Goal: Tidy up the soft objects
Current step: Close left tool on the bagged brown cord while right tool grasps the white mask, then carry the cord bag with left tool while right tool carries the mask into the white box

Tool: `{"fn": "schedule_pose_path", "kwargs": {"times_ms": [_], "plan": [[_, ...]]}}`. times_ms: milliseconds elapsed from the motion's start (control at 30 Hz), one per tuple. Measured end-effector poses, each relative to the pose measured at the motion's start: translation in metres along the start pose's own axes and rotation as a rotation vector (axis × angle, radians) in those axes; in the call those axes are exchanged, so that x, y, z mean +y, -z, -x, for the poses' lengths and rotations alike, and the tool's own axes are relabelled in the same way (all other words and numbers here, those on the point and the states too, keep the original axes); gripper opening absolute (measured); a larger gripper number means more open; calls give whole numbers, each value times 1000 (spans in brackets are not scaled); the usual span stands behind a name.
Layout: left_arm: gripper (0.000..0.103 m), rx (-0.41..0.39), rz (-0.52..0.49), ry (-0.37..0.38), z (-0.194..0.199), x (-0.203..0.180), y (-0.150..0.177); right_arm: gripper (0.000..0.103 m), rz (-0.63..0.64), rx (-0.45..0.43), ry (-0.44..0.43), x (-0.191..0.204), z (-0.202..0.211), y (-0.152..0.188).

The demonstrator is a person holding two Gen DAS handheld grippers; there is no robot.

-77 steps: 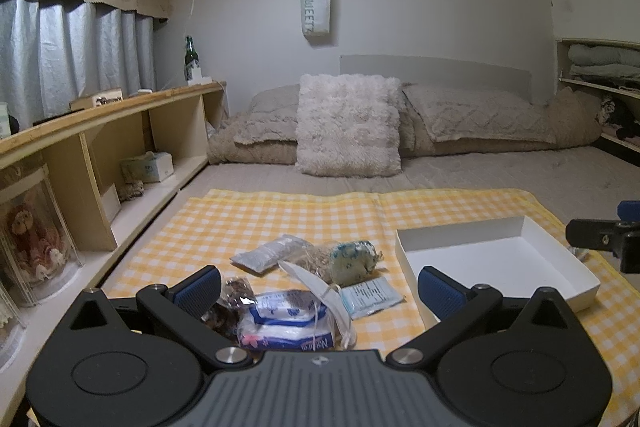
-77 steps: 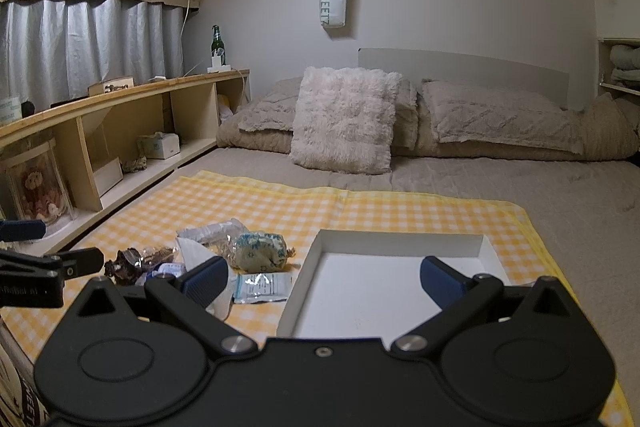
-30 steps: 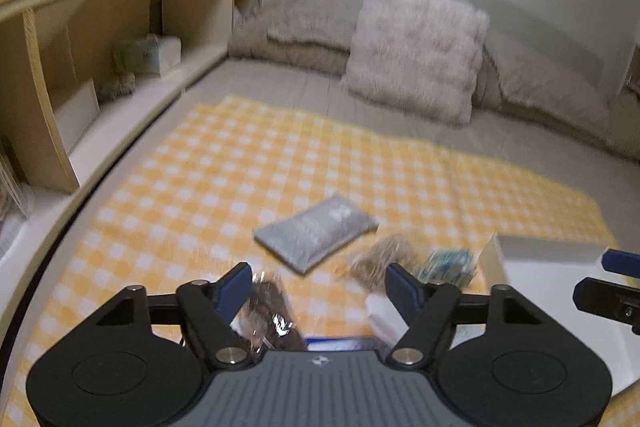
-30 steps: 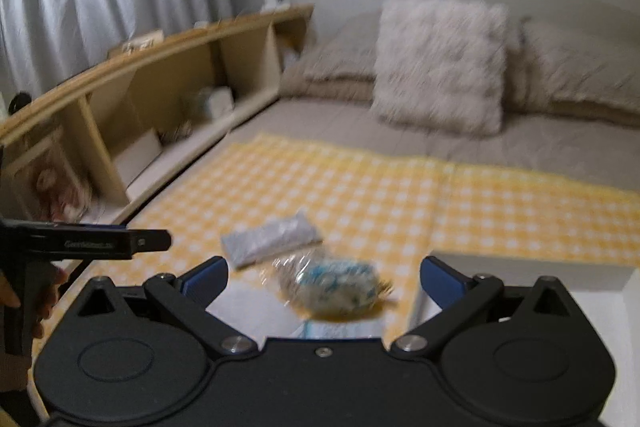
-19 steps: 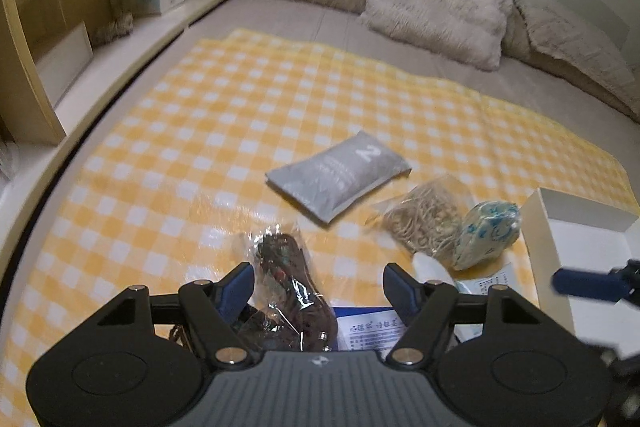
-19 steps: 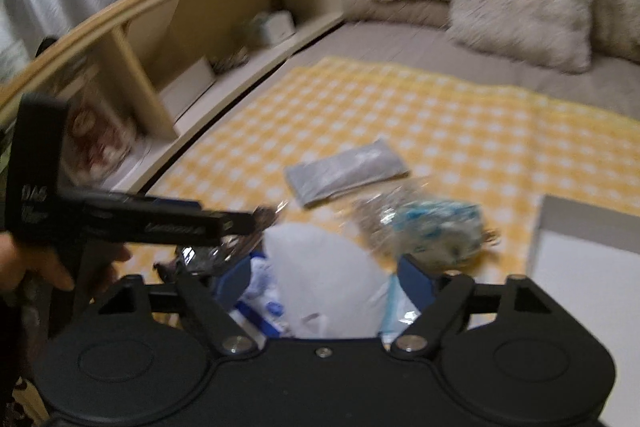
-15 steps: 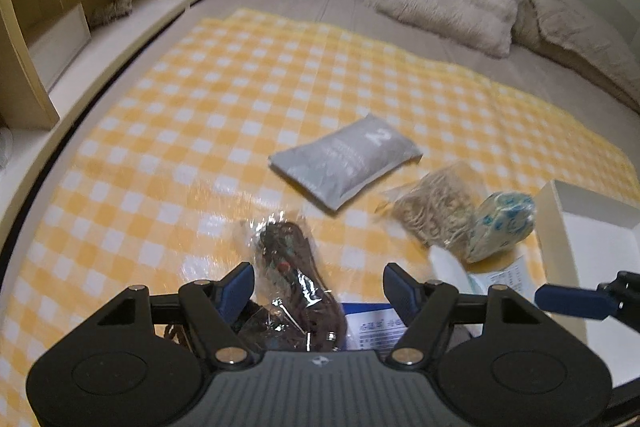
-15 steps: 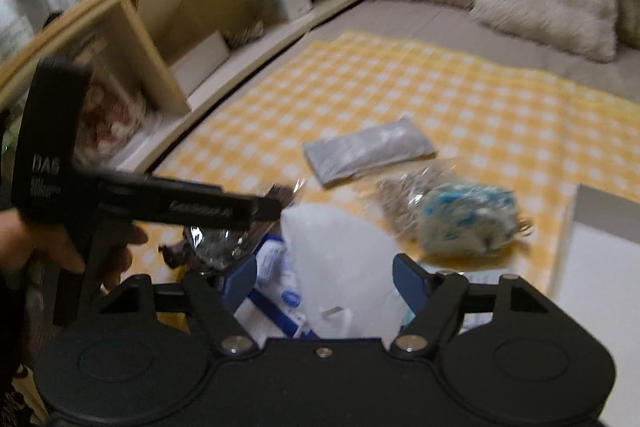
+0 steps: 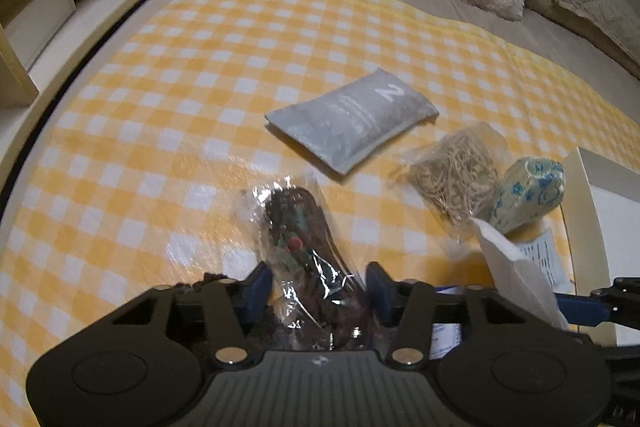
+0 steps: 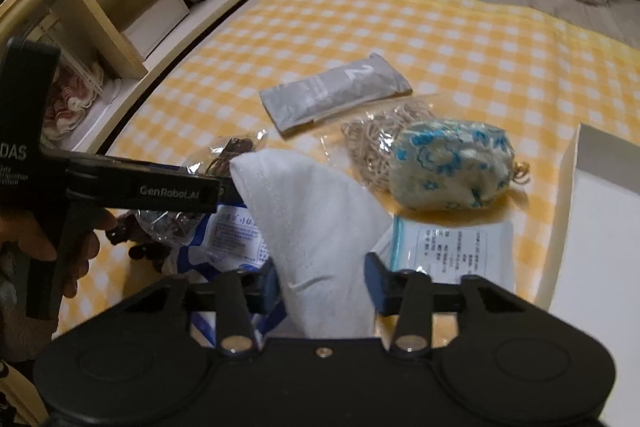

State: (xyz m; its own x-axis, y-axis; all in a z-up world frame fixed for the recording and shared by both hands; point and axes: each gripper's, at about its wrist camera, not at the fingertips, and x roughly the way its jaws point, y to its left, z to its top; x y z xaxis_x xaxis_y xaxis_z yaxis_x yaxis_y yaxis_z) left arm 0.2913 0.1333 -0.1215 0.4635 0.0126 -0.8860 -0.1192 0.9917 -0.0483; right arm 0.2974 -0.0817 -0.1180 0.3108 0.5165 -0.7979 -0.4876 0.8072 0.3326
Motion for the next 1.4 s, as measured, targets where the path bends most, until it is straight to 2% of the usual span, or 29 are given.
{"fn": "schedule_pose_path", "kwargs": {"times_ms": [67,233,400,700,967,1267,1400], "plan": [[41,10,-6,3,0,0,1,27,-22,19,-2,-2,-1,1],[32,4,-12,-3,5,2,4,10,-38,23,27,-6,4,3],[31,-38,0,-4,20,6,5,6,-53,-27,56,-11,20,3],[30,-129,27,17,52,3,8,4,-75,-153,2,-11,62,0],[30,-250,29,40,90,-10,10,4,-90,-252,-37,-16,98,3],[30,-370,23,93,124,-40,14,4,-162,-413,-42,-47,162,15],[30,-394,3,134,132,-59,16,4,-205,-468,-28,-69,187,26]]}}
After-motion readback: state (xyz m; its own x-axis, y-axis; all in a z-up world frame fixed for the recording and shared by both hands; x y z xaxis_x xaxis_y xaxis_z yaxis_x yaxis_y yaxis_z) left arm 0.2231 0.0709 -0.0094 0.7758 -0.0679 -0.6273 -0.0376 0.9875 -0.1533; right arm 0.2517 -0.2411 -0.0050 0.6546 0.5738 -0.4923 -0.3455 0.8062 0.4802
